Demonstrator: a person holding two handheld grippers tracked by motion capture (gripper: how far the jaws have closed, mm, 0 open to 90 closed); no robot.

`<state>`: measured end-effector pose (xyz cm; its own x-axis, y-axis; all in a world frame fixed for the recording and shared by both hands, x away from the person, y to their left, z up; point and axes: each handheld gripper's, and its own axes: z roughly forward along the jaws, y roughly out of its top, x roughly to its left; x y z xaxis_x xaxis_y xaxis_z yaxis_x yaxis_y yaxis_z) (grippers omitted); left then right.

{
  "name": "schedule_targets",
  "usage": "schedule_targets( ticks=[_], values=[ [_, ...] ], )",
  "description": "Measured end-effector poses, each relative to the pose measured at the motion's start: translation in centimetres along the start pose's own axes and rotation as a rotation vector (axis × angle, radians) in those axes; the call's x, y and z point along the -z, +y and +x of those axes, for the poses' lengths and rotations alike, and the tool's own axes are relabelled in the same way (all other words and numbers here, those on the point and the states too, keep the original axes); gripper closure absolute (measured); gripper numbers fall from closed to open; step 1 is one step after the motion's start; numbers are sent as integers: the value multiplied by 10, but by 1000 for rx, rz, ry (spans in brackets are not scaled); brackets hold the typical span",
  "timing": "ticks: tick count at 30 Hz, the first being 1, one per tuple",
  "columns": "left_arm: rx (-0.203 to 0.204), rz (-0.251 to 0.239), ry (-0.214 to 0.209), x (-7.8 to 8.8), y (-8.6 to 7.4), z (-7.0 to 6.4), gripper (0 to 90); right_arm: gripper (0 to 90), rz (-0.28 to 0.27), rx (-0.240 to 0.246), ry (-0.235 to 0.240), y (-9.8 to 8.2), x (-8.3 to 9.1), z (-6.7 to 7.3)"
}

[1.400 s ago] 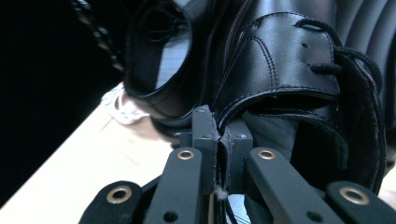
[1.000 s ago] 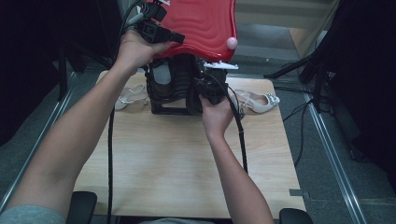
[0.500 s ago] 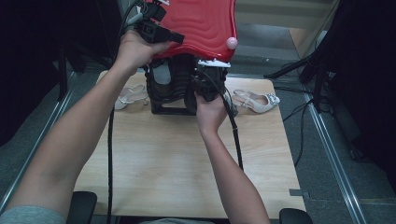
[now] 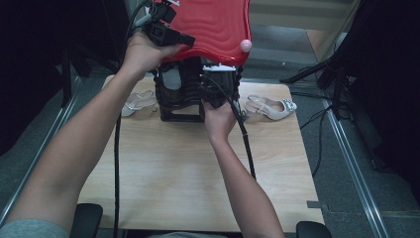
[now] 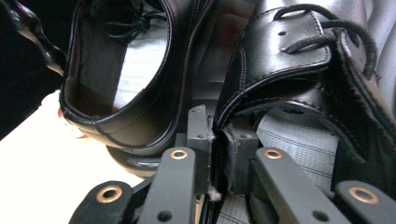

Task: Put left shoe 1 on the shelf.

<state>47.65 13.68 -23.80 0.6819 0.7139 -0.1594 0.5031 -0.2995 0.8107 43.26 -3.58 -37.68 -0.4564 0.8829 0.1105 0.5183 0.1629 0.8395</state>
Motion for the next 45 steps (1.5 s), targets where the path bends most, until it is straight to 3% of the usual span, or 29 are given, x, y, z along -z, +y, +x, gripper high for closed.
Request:
schedule_targets(
  ticks=[6,11,23,29,37,45],
  values=[
    [4,-2,-3,0,0,0,900,794,9,10,3,0,-6,4],
    [4,-1,1,0,0,0,900,694,17,-25,64,2,-4,0],
    [1,4,12,0,0,0,900,665,43,-22,107,4,11,-4],
    [0,9,19,-1,1,0,900,674,55,-34,143,5,30,-7],
    [-4,16,27,-1,2,-1,900,732,72,-49,234,-2,63,-8],
    [2,15,25,-2,2,0,900,802,82,-17,283,-20,86,-8]
  ],
)
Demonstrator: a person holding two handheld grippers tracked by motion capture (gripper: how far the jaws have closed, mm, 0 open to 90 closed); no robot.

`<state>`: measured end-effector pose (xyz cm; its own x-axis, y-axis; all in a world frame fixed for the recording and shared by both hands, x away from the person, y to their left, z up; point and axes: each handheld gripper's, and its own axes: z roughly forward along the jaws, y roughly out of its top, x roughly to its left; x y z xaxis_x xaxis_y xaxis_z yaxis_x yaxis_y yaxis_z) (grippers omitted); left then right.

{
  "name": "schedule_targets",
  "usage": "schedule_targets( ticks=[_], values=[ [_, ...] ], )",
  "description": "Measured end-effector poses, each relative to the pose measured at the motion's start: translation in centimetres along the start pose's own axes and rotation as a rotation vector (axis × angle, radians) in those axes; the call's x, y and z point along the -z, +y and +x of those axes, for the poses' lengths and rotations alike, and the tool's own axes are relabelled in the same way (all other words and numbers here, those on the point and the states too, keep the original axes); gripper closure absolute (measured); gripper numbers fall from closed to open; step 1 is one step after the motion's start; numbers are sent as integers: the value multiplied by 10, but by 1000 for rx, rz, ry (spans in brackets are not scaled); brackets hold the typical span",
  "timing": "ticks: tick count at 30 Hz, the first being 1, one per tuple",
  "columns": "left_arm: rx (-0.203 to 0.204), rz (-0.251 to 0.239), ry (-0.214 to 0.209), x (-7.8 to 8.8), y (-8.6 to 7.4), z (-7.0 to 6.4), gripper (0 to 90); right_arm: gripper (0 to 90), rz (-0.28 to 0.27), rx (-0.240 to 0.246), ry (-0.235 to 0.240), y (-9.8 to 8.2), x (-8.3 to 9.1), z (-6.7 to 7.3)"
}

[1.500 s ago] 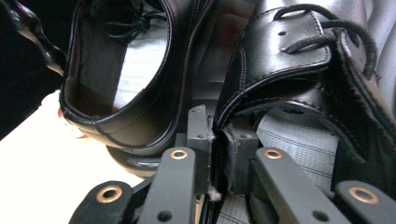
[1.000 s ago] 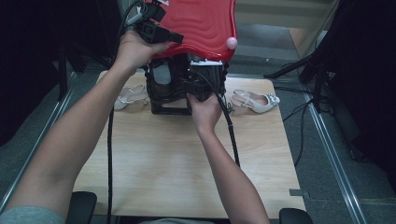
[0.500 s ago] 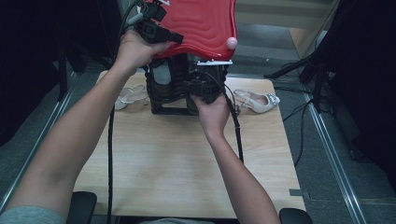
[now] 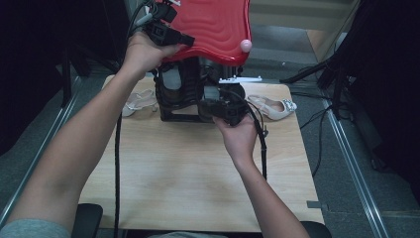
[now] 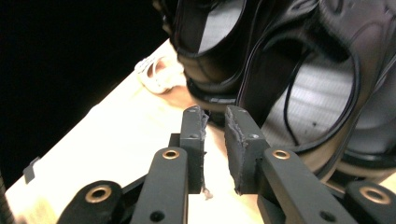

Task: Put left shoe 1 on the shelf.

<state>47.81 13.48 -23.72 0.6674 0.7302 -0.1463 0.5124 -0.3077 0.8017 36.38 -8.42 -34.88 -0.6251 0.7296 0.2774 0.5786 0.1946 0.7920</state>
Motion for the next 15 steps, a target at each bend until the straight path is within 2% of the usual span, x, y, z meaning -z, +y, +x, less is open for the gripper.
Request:
schedule_targets(
  ticks=[6,15],
  values=[
    [-3,-2,-6,0,0,1,900,839,26,38,1,-24,0,0],
    [-1,0,-12,0,0,1,900,894,22,45,-6,-56,-15,-13]
  ],
)
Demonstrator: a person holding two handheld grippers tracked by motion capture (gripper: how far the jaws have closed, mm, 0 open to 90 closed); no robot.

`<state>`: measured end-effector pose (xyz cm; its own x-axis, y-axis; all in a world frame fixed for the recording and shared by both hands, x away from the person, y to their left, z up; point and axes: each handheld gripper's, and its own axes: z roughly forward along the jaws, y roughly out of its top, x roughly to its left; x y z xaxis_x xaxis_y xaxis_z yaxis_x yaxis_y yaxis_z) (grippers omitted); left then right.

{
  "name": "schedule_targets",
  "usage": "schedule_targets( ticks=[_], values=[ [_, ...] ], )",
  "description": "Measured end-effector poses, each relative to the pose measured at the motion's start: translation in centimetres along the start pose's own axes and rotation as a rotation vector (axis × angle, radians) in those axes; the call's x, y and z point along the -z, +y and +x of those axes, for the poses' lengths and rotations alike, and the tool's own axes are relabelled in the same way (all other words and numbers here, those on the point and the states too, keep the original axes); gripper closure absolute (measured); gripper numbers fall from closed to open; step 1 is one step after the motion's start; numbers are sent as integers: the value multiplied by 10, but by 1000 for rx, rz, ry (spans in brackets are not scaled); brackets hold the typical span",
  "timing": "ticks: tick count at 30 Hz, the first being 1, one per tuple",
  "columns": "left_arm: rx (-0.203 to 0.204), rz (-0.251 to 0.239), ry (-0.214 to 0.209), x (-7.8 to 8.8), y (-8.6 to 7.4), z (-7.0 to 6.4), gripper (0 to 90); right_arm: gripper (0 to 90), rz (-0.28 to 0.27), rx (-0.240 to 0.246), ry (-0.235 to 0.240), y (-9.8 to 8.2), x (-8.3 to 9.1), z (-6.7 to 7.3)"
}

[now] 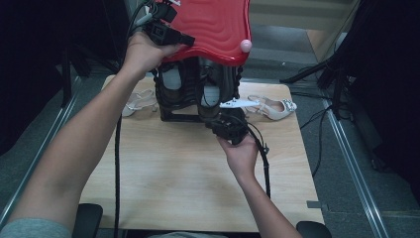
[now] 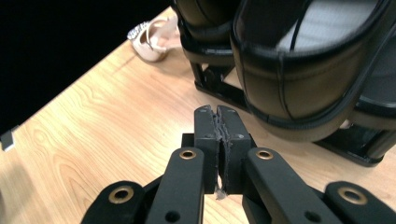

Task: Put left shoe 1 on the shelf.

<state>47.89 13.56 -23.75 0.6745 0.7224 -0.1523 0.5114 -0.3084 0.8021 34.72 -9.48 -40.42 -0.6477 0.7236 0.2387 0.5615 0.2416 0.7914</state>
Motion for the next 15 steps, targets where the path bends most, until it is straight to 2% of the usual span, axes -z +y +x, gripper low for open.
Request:
schedule_targets(
  ticks=[7,15],
  values=[
    [1,0,5,0,0,0,900,900,46,-19,-23,-12,-19,-13],
    [16,10,-8,0,0,3,900,900,47,-47,-50,-13,-32,-23]
  ],
)
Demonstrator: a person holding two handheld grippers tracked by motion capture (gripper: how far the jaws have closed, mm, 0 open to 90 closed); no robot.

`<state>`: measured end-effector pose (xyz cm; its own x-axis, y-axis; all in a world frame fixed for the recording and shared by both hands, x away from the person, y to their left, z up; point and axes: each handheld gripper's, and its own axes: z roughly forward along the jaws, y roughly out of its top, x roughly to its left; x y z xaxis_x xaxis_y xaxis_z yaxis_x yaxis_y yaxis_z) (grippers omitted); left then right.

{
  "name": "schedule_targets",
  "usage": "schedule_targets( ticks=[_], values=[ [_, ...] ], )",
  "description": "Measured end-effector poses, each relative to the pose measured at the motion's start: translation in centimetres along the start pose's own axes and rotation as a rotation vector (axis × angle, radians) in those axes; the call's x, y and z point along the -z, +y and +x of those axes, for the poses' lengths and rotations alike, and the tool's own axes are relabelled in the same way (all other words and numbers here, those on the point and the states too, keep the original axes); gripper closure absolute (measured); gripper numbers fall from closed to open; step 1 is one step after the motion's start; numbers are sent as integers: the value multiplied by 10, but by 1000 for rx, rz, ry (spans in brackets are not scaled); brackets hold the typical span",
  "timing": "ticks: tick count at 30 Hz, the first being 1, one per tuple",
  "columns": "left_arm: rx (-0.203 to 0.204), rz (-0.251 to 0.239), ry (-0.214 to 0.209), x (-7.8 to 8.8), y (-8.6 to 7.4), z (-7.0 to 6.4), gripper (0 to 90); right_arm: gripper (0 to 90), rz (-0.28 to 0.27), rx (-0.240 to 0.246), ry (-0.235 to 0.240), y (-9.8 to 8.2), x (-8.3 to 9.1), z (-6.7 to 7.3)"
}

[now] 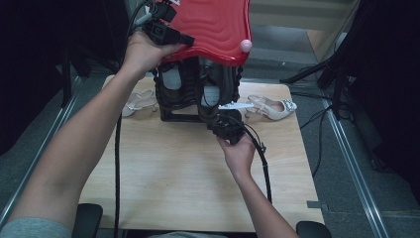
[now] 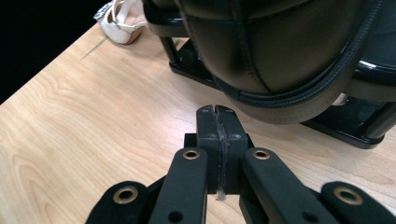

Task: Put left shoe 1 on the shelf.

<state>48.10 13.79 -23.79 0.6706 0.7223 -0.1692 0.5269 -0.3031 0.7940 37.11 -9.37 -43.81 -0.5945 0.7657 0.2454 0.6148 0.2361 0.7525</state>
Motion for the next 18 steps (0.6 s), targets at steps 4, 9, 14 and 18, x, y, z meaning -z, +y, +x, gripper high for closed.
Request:
schedule_targets(
  ticks=[4,9,14,18],
  values=[
    [4,3,-3,1,-1,1,900,900,-14,-19,-4,1,-2,-3],
    [-1,-5,1,1,-2,1,900,900,-27,-45,-6,3,-3,-7],
    [-2,-11,-1,2,-3,2,900,900,-30,-52,-12,4,-4,-6],
    [2,-13,-3,2,-4,2,900,900,-35,-63,-10,5,-5,-4]
  ],
)
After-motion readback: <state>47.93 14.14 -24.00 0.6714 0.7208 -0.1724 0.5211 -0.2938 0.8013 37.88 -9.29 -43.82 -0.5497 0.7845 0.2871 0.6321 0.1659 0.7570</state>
